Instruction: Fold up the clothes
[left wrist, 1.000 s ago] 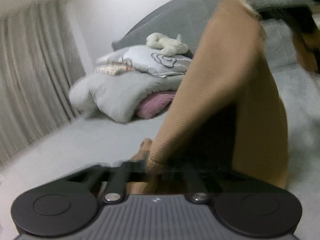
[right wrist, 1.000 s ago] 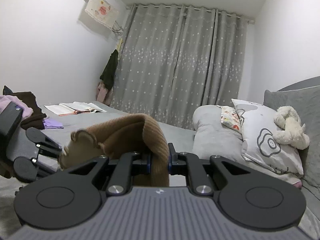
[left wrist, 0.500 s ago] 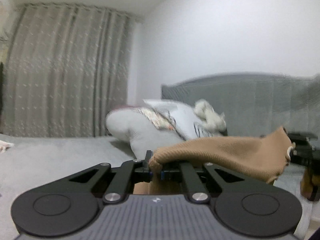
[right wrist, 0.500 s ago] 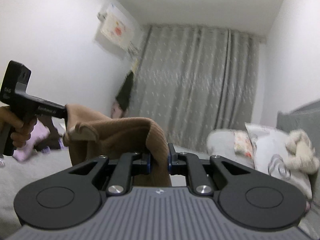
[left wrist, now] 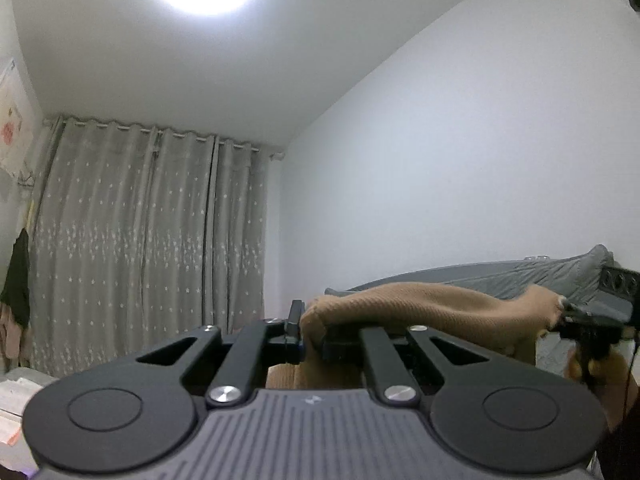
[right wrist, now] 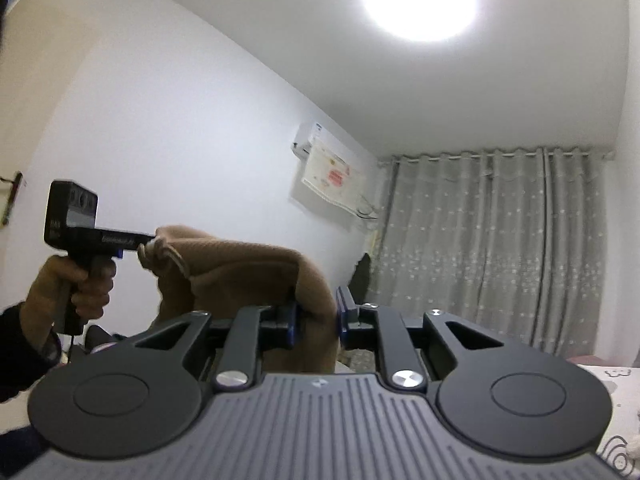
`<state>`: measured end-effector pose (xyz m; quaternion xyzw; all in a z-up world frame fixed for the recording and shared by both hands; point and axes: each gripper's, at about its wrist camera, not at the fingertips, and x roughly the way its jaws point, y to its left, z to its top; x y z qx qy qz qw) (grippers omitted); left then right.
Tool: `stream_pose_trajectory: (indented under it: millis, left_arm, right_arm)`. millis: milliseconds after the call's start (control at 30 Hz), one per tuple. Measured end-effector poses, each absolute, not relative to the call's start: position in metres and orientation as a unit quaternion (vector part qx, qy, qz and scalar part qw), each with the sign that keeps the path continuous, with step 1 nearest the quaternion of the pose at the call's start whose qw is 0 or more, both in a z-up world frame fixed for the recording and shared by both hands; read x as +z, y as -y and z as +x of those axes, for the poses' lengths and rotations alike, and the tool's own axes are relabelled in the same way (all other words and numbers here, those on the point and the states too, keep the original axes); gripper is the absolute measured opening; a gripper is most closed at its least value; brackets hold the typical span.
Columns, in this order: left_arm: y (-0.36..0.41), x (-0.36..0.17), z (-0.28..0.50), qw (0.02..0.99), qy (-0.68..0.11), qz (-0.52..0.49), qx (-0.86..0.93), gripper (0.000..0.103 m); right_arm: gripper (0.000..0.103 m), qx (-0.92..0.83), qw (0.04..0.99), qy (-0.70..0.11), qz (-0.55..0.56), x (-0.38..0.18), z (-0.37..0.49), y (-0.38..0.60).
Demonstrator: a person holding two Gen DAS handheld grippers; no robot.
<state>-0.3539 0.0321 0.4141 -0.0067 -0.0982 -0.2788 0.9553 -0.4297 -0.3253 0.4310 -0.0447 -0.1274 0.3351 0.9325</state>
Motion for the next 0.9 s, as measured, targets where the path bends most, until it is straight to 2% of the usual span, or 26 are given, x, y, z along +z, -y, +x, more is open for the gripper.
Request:
stream_pose_trajectory:
  millis: [67, 233, 333, 433, 533, 600, 667, 900]
  left_arm:
    - [-0.027, 0.407, -0.346, 0.958, 0.080, 0.001, -0.276, 0.008]
    - [-0.008, 0.362, -0.263, 0.962, -0.044, -0.024, -0.269, 0.008]
    - [0.004, 0.315, -0.186, 0.955, -0.145, -0.045, -0.253, 0.008]
    - [0.011, 0.247, -0.076, 0.925, -0.273, -0.102, -0.244, 0.008]
    - [0.019, 0.193, -0.002, 0.899, -0.354, -0.141, -0.216, 0.009]
    - [0.042, 0.151, 0.039, 0.894, -0.392, -0.110, -0.187, 0.009]
    - [0.055, 0.134, 0.068, 0.894, -0.401, -0.087, -0.178, 0.009]
    - [0.053, 0.104, 0.114, 0.884, -0.421, -0.123, -0.163, 0.009]
  right_arm:
    - [0.024, 0.328, 0.937, 0.116, -0.045, 0.422, -0.409, 0.334]
    - [0.024, 0.300, 0.953, 0.030, -0.015, 0.361, -0.314, 0.350]
    - [0.024, 0.274, 0.961, -0.042, 0.006, 0.317, -0.242, 0.360]
    - [0.025, 0.230, 0.965, -0.123, 0.020, 0.262, -0.159, 0.364]
    - [0.026, 0.163, 0.964, -0.209, -0.012, 0.202, -0.084, 0.349]
    - [0.026, 0.145, 0.960, -0.239, -0.030, 0.170, -0.052, 0.344]
    - [0.026, 0.127, 0.957, -0.257, -0.035, 0.142, -0.021, 0.342]
    - [0.026, 0.097, 0.955, -0.278, -0.032, 0.103, 0.062, 0.352]
